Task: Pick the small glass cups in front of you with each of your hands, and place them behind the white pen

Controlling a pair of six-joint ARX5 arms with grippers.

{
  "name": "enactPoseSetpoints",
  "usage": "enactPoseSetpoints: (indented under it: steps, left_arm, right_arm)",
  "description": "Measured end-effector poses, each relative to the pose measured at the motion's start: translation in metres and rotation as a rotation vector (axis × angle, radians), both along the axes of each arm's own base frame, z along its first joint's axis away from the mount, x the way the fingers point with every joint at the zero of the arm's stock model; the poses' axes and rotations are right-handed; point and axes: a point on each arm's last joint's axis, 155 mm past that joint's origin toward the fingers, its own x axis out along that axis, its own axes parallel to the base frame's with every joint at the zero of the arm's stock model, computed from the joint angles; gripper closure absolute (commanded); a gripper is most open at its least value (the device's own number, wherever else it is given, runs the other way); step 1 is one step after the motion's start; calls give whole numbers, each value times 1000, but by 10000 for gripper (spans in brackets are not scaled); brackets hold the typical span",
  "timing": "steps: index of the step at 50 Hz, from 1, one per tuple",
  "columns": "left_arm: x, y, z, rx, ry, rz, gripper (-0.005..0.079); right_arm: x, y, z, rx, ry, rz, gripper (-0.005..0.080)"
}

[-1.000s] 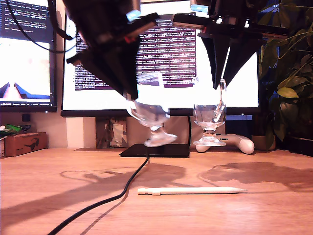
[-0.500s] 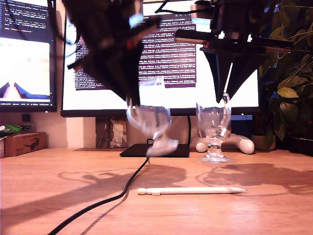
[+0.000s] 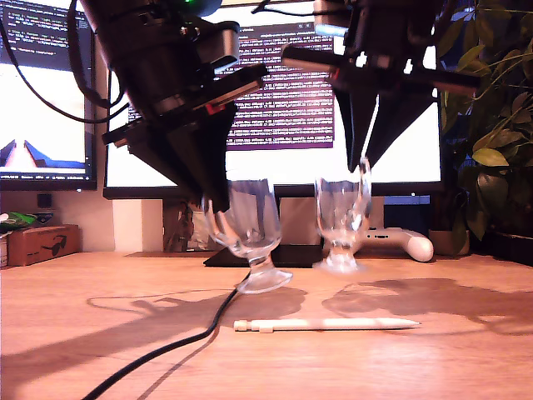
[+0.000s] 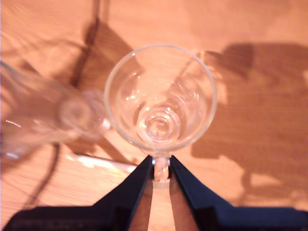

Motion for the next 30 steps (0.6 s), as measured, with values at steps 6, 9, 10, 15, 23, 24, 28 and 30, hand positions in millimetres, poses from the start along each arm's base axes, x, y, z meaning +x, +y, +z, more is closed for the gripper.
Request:
enactPoseSetpoints:
  steps: [6,9,10,15,23,24,28,30]
  left_arm:
    - [0,0,0,0,0,0,766]
    - [0,0,0,1,2,-1,766]
    - [-1,0,0,2,3,0,766]
    - [-1,1,-1,5,6,0,766]
    - [-1,1,-1,4,5,0,766]
    - [-1,1,-1,4,5,-1,766]
    - [0,0,0,1,2,0,766]
    - [0,0,0,-1,0,-1,766]
  right_arm:
    - [1,1,-3,5,-6,1,763]
    - [3,3,-2,13,-15,1,763]
    - [4,4,-2,17,-19,1,763]
    - [8,7,1,29,-38,0,763]
    - [7,6,-5,29,-36,1,763]
    - [7,5,-6,26,-32,1,763]
    - [2,2,-14,13,-15,1,763]
    - [2,2,-14,11,-15,0,763]
